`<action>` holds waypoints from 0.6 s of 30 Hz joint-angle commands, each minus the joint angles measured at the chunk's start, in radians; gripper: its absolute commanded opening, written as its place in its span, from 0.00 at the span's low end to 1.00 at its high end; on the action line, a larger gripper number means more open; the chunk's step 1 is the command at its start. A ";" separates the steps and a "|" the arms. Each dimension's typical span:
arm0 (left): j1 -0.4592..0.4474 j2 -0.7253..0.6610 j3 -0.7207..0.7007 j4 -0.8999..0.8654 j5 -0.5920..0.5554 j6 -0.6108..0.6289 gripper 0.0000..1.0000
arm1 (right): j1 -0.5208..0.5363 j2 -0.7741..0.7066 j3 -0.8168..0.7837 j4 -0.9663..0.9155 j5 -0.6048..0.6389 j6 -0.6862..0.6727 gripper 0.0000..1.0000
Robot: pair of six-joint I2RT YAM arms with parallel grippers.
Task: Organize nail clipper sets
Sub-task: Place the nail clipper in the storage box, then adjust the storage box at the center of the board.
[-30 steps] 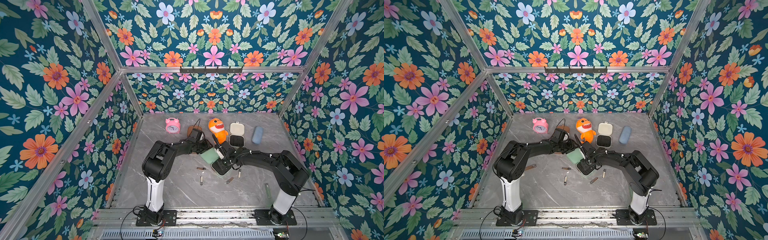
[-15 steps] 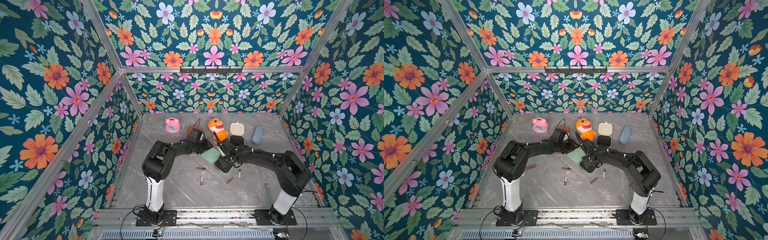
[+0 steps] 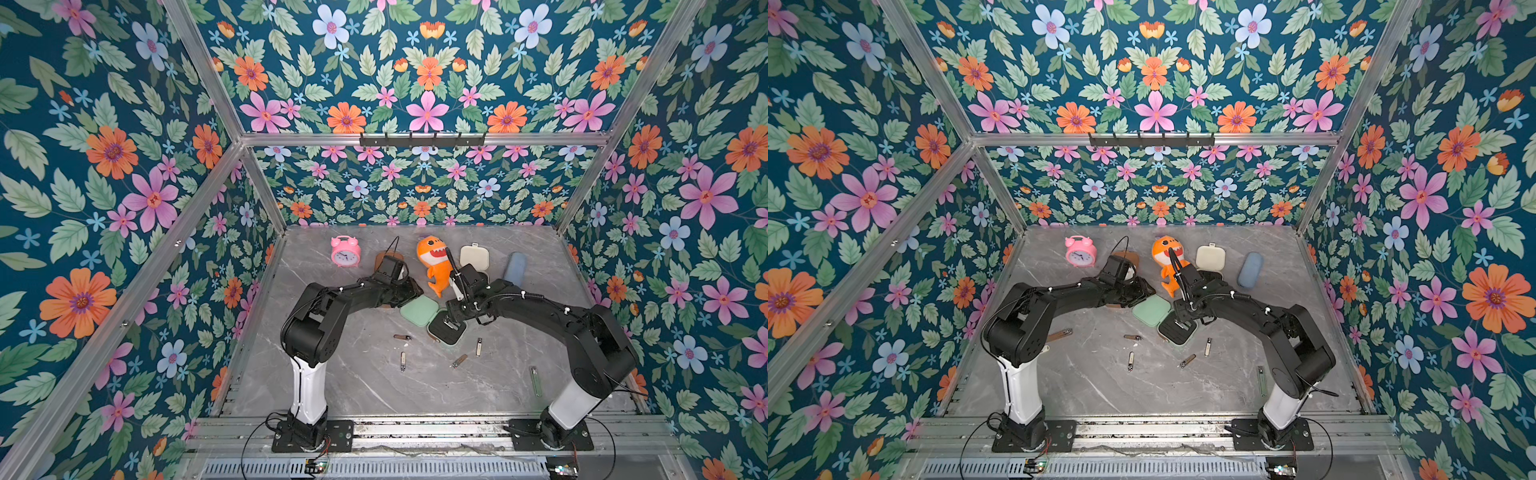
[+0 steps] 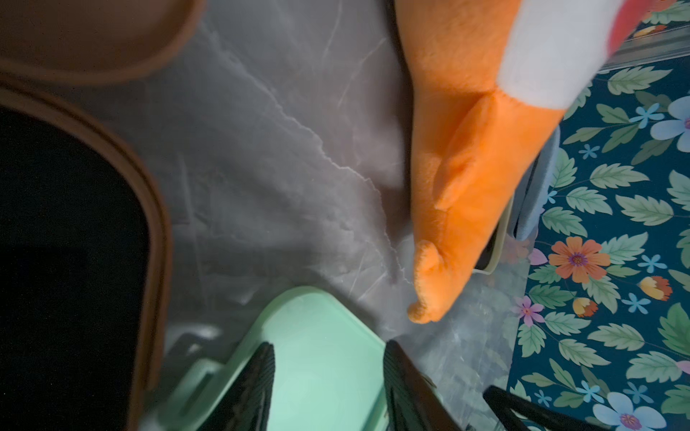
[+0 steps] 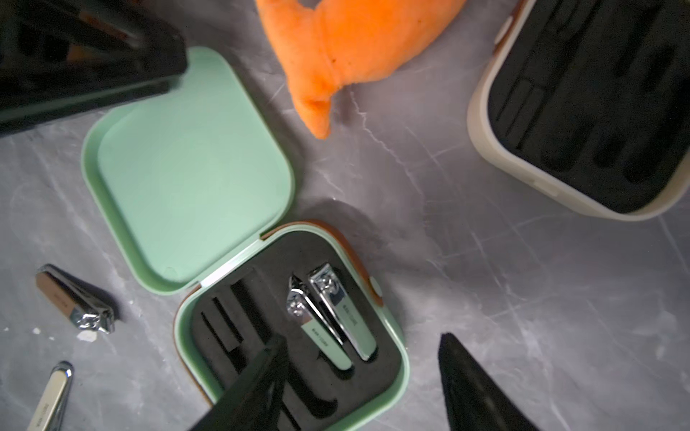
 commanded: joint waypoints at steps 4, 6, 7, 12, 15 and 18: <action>0.000 -0.072 0.000 -0.021 -0.007 0.006 0.52 | -0.015 0.022 0.011 -0.005 -0.120 0.050 0.76; 0.000 -0.090 -0.006 -0.022 -0.007 0.007 0.52 | -0.016 0.039 0.014 -0.003 -0.129 0.058 0.77; 0.000 -0.097 -0.011 -0.024 -0.008 0.006 0.52 | -0.017 0.049 0.016 -0.003 -0.130 0.064 0.77; 0.000 -0.130 -0.053 -0.026 -0.017 0.009 0.52 | -0.020 0.090 0.023 0.010 -0.136 0.063 0.81; 0.000 -0.143 -0.083 -0.020 -0.019 0.005 0.52 | -0.021 0.108 0.028 0.010 -0.158 0.062 0.82; 0.001 -0.159 -0.111 -0.014 -0.027 0.003 0.52 | -0.020 0.100 0.014 0.020 -0.193 0.070 0.82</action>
